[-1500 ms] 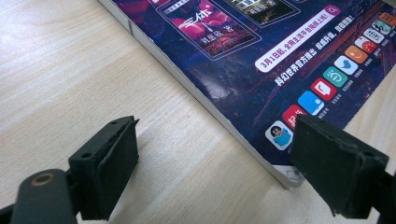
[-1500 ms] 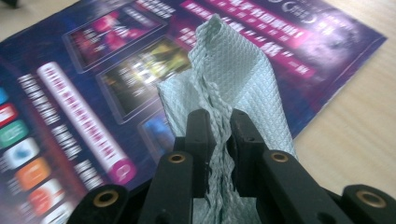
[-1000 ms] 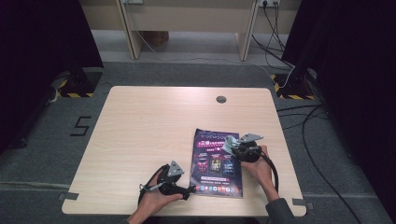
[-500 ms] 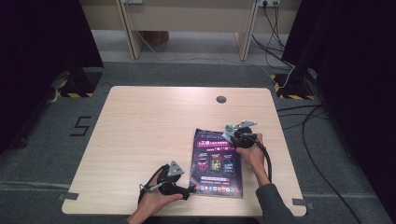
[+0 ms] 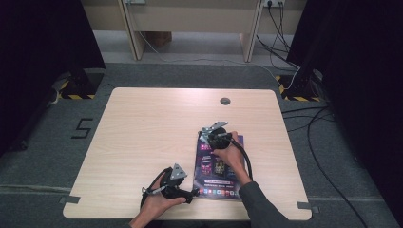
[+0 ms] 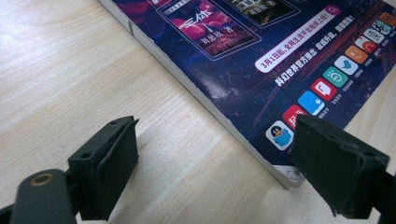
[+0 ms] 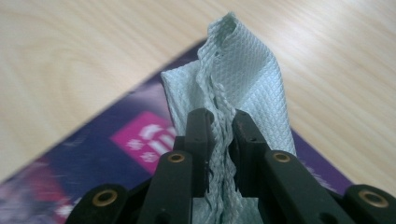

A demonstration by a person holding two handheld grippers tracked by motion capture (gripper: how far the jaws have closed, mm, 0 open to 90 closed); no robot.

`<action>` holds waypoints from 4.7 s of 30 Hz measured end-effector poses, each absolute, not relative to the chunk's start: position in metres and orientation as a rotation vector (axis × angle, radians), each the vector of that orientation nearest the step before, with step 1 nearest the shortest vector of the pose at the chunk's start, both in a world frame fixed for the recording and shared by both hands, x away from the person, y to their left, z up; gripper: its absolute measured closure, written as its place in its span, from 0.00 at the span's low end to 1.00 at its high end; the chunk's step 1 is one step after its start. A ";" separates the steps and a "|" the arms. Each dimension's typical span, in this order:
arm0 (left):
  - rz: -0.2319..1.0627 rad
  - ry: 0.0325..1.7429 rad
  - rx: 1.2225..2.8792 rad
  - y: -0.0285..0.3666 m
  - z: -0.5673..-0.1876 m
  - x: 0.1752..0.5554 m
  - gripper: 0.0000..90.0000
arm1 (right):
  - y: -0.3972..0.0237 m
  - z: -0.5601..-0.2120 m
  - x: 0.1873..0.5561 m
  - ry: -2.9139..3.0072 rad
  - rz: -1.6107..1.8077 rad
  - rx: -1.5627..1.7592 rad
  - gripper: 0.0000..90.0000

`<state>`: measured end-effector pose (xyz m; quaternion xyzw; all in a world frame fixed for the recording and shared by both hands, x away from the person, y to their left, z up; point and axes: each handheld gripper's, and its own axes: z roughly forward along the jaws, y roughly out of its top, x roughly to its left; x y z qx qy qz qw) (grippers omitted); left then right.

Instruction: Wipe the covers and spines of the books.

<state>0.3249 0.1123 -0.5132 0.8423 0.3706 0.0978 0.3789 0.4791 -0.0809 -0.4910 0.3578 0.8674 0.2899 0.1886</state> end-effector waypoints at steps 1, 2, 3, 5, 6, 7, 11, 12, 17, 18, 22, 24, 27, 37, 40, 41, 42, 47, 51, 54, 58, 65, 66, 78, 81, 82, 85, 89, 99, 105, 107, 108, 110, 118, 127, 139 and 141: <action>0.249 0.947 2.152 0.112 -0.513 0.325 0.16 | -0.078 -0.491 0.476 2.454 0.821 0.981 0.88; 0.248 0.946 2.152 0.113 -0.513 0.325 0.16 | -0.075 -0.491 0.473 2.469 0.834 0.968 0.88; 0.248 0.946 2.153 0.113 -0.513 0.325 0.16 | -0.074 -0.491 0.469 2.486 0.849 0.947 0.88; 0.247 0.947 2.153 0.113 -0.513 0.325 0.16 | -0.071 -0.493 0.459 2.498 0.886 0.919 0.88; 0.247 0.948 2.154 0.113 -0.513 0.325 0.16 | -0.070 -0.493 0.454 2.514 0.902 0.894 0.88; 0.245 0.947 2.157 0.113 -0.513 0.325 0.16 | -0.069 -0.493 0.449 2.527 0.919 0.884 0.87; 0.248 0.944 2.163 0.115 -0.511 0.322 0.17 | -0.068 -0.494 0.424 2.567 0.954 0.820 0.87; 0.235 0.943 2.162 0.115 -0.510 0.322 0.17 | -0.069 -0.495 0.419 2.577 0.964 0.800 0.87; 0.189 0.955 2.138 0.124 -0.508 0.318 0.18 | -0.076 -0.496 0.393 2.617 1.029 0.775 0.87; 0.193 0.951 2.136 0.126 -0.506 0.317 0.18 | -0.078 -0.496 0.388 2.631 1.043 0.784 0.87; 0.194 0.945 2.118 0.133 -0.501 0.313 0.18 | -0.084 -0.497 0.367 2.671 1.092 0.765 0.87; 0.200 0.948 2.109 0.137 -0.499 0.312 0.18 | -0.084 -0.496 0.357 2.688 1.092 0.732 0.87; 0.211 0.963 2.100 0.143 -0.497 0.313 0.18 | -0.083 -0.497 0.345 2.705 1.109 0.709 0.87; 0.268 1.013 2.067 0.160 -0.493 0.315 0.19 | -0.091 -0.496 0.325 2.750 1.132 0.684 0.87; 0.277 1.014 2.073 0.160 -0.494 0.315 0.19 | -0.100 -0.495 0.325 2.757 1.124 0.696 0.87; 0.278 1.013 2.074 0.159 -0.494 0.315 0.19 | -0.105 -0.495 0.324 2.754 1.121 0.716 0.88; 0.280 1.010 2.077 0.158 -0.494 0.314 0.19 | -0.110 -0.495 0.325 2.746 1.121 0.721 0.88; 0.257 0.997 2.069 0.150 -0.495 0.312 0.19 | -0.145 -0.494 0.323 2.704 1.104 0.828 0.88; 0.264 0.981 2.080 0.139 -0.496 0.313 0.19 | -0.175 -0.494 0.320 2.651 1.095 0.899 0.88; 0.268 0.966 2.090 0.129 -0.498 0.314 0.19 | -0.190 -0.494 0.320 2.607 1.058 0.933 0.88; 0.282 0.946 2.102 0.119 -0.500 0.315 0.19 | -0.195 -0.493 0.328 2.587 1.038 0.960 0.88; 0.291 0.933 2.144 0.110 -0.506 0.317 0.20 | -0.196 -0.491 0.361 2.532 0.974 1.015 0.88; 0.294 0.932 2.149 0.110 -0.507 0.317 0.20 | -0.197 -0.491 0.367 2.522 0.967 1.032 0.88; 0.320 0.914 2.168 0.109 -0.509 0.317 0.19 | -0.196 -0.491 0.443 2.391 0.891 1.185 0.88; 0.323 0.908 2.172 0.109 -0.509 0.317 0.19 | -0.193 -0.489 0.458 2.381 0.842 1.206 0.88; 0.325 0.908 2.172 0.109 -0.510 0.317 0.19 | -0.191 -0.488 0.463 2.375 0.825 1.217 0.88; 0.324 0.908 2.173 0.110 -0.510 0.317 0.18 | -0.185 -0.487 0.476 2.363 0.786 1.227 0.88; 0.321 0.914 2.174 0.110 -0.510 0.318 0.18 | -0.168 -0.487 0.487 2.355 0.732 1.204 0.88; 0.327 0.911 2.170 0.110 -0.510 0.317 0.18 | -0.102 -0.490 0.485 2.438 0.789 1.037 0.88; 0.326 0.917 2.168 0.110 -0.510 0.317 0.18 | -0.079 -0.491 0.470 2.495 0.838 0.936 0.88; 0.325 0.915 2.168 0.110 -0.511 0.317 0.18 | -0.080 -0.491 0.469 2.503 0.867 0.921 0.89; 0.325 0.914 2.171 0.110 -0.511 0.317 0.18 | -0.082 -0.492 0.467 2.506 0.887 0.938 0.89; 0.326 0.914 2.170 0.110 -0.511 0.317 0.18 | -0.086 -0.493 0.465 2.505 0.923 0.952 0.89; 0.322 0.919 2.165 0.110 -0.511 0.317 0.18 | -0.101 -0.486 0.456 2.473 0.982 0.976 0.92; 0.317 0.918 2.162 0.111 -0.511 0.317 0.18 | -0.138 -0.469 0.450 2.388 1.061 1.038 0.92; 0.321 0.916 2.164 0.111 -0.511 0.316 0.18 | -0.203 -0.452 0.439 2.261 1.088 1.146 0.92; 0.321 0.914 2.164 0.111 -0.511 0.316 0.18 | -0.216 -0.449 0.436 2.232 1.081 1.168 0.92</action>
